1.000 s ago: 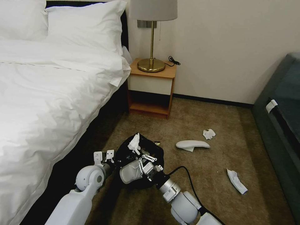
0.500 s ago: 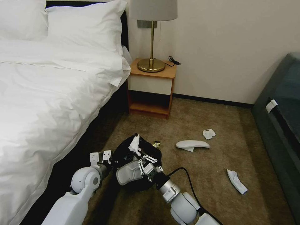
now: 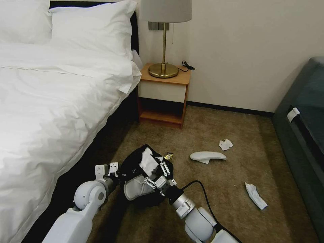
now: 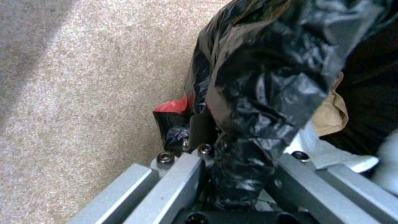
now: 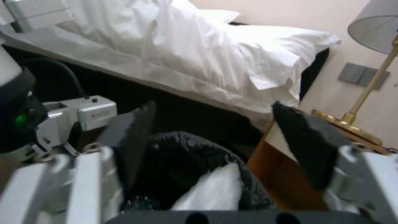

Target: Pick up the trash bin, then pick up the garbage on the floor and place it into the trash bin.

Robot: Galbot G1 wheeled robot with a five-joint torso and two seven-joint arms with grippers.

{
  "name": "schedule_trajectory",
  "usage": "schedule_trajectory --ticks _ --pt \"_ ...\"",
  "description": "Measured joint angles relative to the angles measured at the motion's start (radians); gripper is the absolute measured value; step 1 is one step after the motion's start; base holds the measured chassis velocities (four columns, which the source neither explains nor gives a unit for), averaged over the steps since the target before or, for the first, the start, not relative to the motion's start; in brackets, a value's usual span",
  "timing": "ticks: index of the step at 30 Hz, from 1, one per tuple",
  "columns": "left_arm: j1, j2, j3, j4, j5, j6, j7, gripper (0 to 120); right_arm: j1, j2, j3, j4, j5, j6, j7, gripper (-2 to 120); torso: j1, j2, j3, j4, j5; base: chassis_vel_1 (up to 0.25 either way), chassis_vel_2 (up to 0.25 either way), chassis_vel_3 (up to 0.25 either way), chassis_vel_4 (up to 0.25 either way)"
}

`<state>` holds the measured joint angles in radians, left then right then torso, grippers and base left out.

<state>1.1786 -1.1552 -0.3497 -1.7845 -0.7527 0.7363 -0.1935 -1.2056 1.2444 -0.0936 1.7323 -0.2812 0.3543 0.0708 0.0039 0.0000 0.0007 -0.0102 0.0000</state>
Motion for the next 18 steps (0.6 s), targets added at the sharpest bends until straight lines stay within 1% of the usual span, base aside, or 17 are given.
schedule_trajectory --ticks 1,2,3,4,5,18 --pt "0.0 0.0 0.0 0.0 0.0 0.0 0.0 0 0.0 0.0 0.0 0.0 0.0 0.0 0.0 82 0.0 0.0 0.0 0.0 0.0 0.0 0.0 0.0 0.0" --pt "0.0 -0.001 0.0 0.0 0.0 0.0 -0.001 0 0.0 0.003 0.0 -0.002 0.0 0.0 -0.001 90 0.0 0.0 0.0 0.0 0.0 0.0 0.0 0.0 0.0" --pt "0.0 -0.001 0.0 0.0 0.0 0.0 -0.001 0 0.0 0.003 0.0 -0.002 0.0 0.0 -0.001 90 0.0 0.0 0.0 0.0 0.0 0.0 0.0 0.0 0.0" --pt "0.0 -0.001 0.0 0.0 0.0 0.0 -0.001 0 0.001 0.004 -0.001 -0.003 0.001 0.0 -0.001 96 0.0 0.0 0.0 0.0 0.0 0.0 0.0 0.0 0.0" --pt "0.0 -0.002 -0.001 0.0 0.0 0.0 -0.001 0 0.003 0.005 -0.001 -0.005 0.001 0.001 -0.001 99 0.0 0.0 0.0 0.0 0.0 0.0 0.0 0.0 0.0" --pt "0.001 -0.001 -0.002 0.0 0.007 -0.001 0.0 0 0.008 0.005 0.001 -0.005 0.003 0.001 -0.003 100 0.0 0.0 0.0 0.0 0.0 0.0 0.0 0.0 0.0"
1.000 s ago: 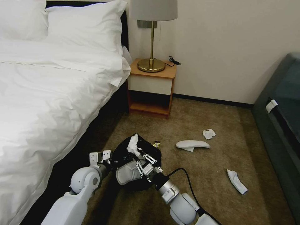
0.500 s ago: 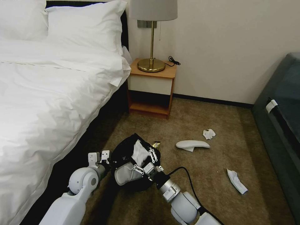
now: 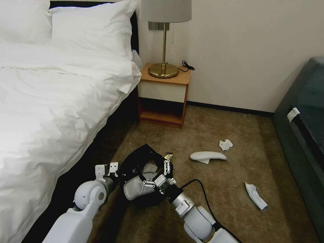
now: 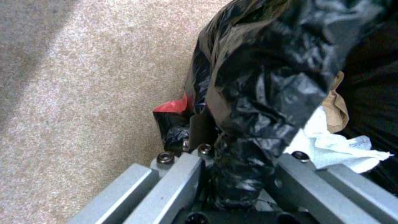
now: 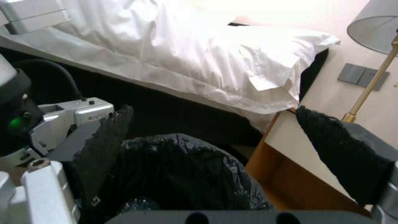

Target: Pick up the trash bin, then pick up the garbage on the floor and place it into the trash bin.

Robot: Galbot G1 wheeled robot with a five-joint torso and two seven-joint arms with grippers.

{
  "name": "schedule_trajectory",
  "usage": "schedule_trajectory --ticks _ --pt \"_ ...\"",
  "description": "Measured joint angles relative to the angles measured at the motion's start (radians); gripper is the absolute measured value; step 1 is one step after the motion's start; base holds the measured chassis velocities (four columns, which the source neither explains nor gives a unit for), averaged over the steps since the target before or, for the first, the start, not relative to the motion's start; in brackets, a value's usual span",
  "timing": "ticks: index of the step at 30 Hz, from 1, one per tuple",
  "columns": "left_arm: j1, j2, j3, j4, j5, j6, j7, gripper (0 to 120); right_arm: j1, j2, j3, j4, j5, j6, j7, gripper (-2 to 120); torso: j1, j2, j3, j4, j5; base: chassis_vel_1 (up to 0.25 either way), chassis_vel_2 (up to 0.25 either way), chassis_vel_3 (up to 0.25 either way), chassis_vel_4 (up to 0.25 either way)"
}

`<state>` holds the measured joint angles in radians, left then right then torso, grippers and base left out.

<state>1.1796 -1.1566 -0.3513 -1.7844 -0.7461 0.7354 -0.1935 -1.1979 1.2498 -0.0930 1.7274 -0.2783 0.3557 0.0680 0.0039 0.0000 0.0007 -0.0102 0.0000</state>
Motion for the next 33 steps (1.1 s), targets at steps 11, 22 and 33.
schedule_trajectory --ticks 11,22,33 --pt "0.0 0.0 0.0 0.0 0.0 0.0 0.0 0 0.0 0.0 0.0 0.0 0.0 0.001 0.0 100 0.0 0.0 0.0 0.0 0.0 0.0 0.0 0.0 0.0" --pt "0.0 0.0 0.0 0.001 0.0 0.0 0.0 0 0.0 0.0 0.0 0.001 0.0 0.001 0.0 100 0.0 0.0 0.0 0.0 0.0 0.0 0.0 0.0 0.0" --pt "0.0 0.0 0.0 0.001 0.0 0.0 0.0 0 0.0 0.0 0.0 0.001 0.0 0.001 0.0 100 0.0 0.0 0.0 0.0 0.0 0.0 0.0 0.0 0.0"
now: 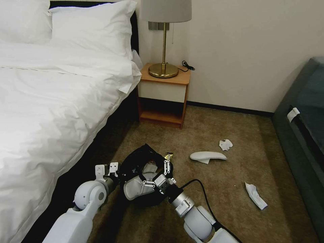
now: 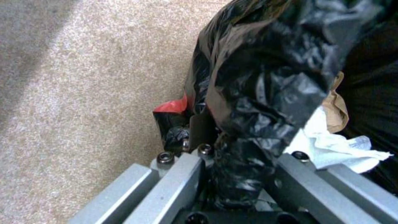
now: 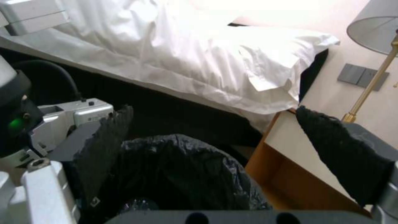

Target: Pick up the trash bin, then pick up the garbage on the floor and place it into the trash bin.

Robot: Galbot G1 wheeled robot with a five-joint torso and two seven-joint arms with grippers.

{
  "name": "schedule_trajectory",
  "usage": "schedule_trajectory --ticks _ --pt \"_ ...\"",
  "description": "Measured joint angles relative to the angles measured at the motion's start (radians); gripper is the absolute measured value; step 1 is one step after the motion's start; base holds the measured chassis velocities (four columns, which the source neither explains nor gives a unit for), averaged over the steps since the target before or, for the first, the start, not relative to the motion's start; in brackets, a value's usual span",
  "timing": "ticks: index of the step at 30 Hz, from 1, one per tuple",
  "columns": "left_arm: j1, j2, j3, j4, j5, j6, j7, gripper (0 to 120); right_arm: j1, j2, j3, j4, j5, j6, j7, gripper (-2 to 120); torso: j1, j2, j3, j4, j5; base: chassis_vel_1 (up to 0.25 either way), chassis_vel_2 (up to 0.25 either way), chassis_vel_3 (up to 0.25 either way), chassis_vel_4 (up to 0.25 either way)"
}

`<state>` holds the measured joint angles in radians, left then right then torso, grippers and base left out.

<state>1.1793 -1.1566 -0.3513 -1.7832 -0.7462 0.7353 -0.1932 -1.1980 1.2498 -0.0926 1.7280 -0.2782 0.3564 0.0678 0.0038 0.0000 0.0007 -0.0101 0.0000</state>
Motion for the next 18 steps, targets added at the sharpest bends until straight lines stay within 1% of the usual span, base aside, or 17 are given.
schedule_trajectory --ticks 18 --pt "0.0 0.0 0.0 0.0 0.0 0.0 0.0 0 0.0 0.0 0.0 0.0 0.0 0.0 0.0 100 0.0 0.0 0.0 0.0 0.0 0.0 0.0 0.0 0.0"
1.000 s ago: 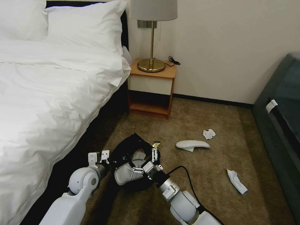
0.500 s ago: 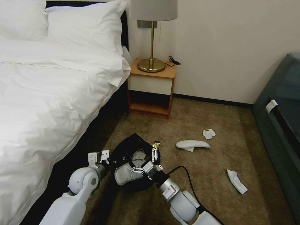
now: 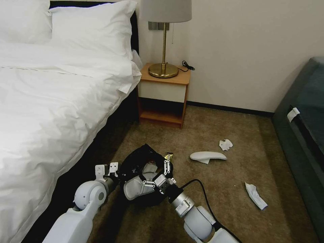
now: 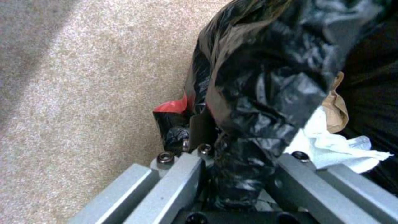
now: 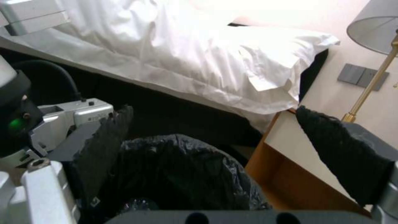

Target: Pick up the trash bin, then pick up the garbage on the floor and place it into the trash bin.

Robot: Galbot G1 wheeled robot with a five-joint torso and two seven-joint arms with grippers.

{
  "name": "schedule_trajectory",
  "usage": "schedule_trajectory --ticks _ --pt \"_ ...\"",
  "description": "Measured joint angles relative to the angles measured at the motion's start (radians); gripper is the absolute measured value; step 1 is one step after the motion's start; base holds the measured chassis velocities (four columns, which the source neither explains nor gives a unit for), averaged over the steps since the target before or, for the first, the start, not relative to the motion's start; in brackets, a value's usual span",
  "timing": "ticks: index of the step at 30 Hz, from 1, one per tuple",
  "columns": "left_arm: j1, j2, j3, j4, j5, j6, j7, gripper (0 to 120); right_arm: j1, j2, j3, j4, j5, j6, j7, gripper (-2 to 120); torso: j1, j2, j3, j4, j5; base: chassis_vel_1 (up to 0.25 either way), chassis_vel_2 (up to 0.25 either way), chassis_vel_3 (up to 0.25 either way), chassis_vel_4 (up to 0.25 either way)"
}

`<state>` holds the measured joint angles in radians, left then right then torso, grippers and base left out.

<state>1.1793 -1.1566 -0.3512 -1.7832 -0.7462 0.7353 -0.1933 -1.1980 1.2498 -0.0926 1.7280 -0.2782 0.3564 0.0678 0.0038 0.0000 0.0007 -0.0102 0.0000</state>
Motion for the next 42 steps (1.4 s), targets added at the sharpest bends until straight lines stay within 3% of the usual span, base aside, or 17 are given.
schedule_trajectory --ticks 42 --pt "0.0 0.0 0.0 0.0 0.0 0.0 0.0 0 0.0 0.0 0.0 0.0 0.0 0.0 0.0 100 0.0 0.0 0.0 0.0 0.0 0.0 0.0 0.0 0.0"
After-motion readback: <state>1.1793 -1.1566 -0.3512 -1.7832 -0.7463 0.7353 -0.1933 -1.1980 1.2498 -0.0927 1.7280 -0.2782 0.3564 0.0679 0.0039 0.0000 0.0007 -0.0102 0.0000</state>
